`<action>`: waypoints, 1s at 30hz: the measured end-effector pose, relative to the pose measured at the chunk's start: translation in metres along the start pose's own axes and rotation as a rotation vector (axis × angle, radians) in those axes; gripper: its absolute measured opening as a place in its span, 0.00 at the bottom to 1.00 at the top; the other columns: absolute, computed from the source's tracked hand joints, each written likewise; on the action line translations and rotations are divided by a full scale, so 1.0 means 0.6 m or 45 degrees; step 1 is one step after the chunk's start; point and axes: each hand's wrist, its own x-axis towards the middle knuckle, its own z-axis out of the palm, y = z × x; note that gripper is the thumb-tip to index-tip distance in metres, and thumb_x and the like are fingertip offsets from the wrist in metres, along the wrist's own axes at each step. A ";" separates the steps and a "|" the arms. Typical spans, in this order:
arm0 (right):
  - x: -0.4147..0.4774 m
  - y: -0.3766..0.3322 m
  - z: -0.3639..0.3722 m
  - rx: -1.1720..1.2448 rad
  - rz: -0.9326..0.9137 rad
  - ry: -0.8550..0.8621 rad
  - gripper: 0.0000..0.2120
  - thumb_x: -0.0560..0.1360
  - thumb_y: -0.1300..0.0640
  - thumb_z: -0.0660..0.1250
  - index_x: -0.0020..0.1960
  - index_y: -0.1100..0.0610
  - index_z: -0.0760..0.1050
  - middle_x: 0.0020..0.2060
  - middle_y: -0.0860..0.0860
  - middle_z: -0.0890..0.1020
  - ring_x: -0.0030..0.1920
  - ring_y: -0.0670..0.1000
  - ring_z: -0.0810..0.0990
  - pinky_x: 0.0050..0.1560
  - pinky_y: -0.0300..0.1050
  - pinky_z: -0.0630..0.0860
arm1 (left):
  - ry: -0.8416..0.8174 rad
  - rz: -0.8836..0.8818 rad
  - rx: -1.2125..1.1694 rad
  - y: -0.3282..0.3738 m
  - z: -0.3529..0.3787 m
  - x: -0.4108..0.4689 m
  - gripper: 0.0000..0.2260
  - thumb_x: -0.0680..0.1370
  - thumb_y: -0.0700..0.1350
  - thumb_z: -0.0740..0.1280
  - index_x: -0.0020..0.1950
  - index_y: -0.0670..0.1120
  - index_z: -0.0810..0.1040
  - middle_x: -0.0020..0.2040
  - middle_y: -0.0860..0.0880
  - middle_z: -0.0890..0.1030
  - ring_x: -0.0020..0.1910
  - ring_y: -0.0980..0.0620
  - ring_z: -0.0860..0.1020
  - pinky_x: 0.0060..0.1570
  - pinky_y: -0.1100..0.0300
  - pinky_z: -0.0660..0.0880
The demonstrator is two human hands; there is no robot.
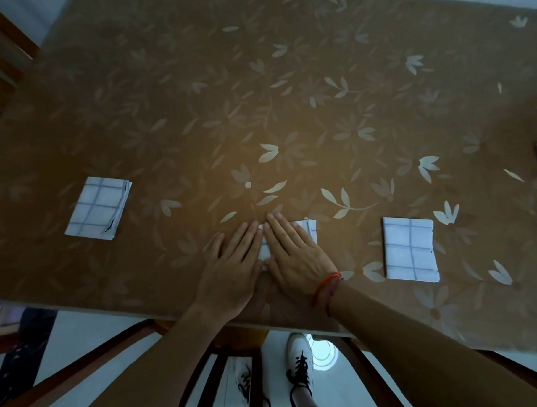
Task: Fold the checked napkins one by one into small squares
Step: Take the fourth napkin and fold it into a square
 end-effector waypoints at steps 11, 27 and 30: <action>-0.050 0.074 -0.027 -0.100 0.066 -0.131 0.30 0.80 0.46 0.48 0.75 0.65 0.59 0.74 0.60 0.61 0.75 0.58 0.60 0.73 0.57 0.60 | -0.018 -0.024 -0.047 0.006 -0.005 0.003 0.23 0.83 0.50 0.50 0.77 0.44 0.60 0.78 0.47 0.59 0.77 0.50 0.54 0.72 0.45 0.55; -0.036 0.050 -0.052 0.001 0.155 -0.136 0.30 0.73 0.48 0.53 0.67 0.65 0.71 0.66 0.61 0.74 0.66 0.58 0.74 0.63 0.56 0.73 | 0.056 0.012 -0.060 0.018 -0.054 0.030 0.20 0.72 0.48 0.62 0.64 0.47 0.73 0.62 0.45 0.75 0.63 0.44 0.72 0.65 0.46 0.66; -0.029 0.050 -0.056 0.029 0.136 -0.097 0.29 0.74 0.50 0.55 0.69 0.66 0.68 0.67 0.62 0.73 0.68 0.59 0.72 0.68 0.55 0.66 | 0.072 -0.065 -0.170 0.027 -0.068 0.040 0.23 0.66 0.46 0.66 0.62 0.48 0.74 0.55 0.49 0.74 0.55 0.48 0.73 0.56 0.51 0.70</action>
